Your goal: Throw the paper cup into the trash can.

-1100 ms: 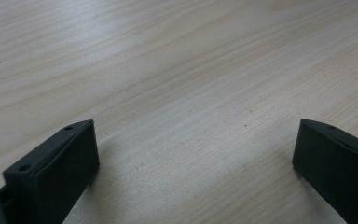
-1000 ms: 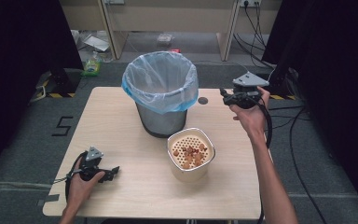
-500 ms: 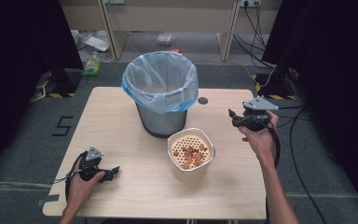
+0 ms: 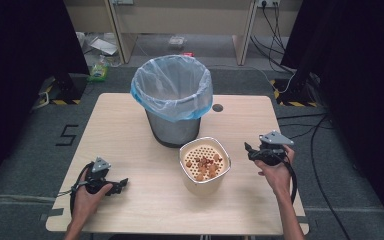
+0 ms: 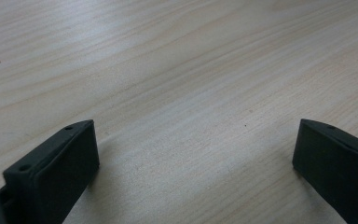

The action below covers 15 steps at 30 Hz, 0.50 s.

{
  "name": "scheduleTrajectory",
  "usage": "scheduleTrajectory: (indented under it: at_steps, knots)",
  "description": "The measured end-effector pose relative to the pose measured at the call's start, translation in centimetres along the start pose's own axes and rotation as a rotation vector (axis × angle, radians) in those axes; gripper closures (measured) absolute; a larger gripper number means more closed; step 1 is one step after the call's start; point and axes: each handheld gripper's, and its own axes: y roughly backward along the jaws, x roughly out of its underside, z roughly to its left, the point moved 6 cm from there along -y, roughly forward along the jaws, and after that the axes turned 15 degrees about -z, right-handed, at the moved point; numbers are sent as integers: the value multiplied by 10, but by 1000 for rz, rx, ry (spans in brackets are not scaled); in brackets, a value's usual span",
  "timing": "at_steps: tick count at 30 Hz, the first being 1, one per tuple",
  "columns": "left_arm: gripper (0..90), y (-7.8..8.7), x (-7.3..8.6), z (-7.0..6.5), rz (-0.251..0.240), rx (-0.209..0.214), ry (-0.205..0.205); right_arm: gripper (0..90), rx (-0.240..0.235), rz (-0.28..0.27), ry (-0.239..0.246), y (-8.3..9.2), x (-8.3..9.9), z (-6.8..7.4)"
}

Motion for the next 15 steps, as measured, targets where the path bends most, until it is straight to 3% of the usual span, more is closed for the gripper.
scheduleTrajectory:
  at_steps: [15]
  knots:
    - [0,0,0,0,0,0,0,355,-15,126,-34,0,50,10]
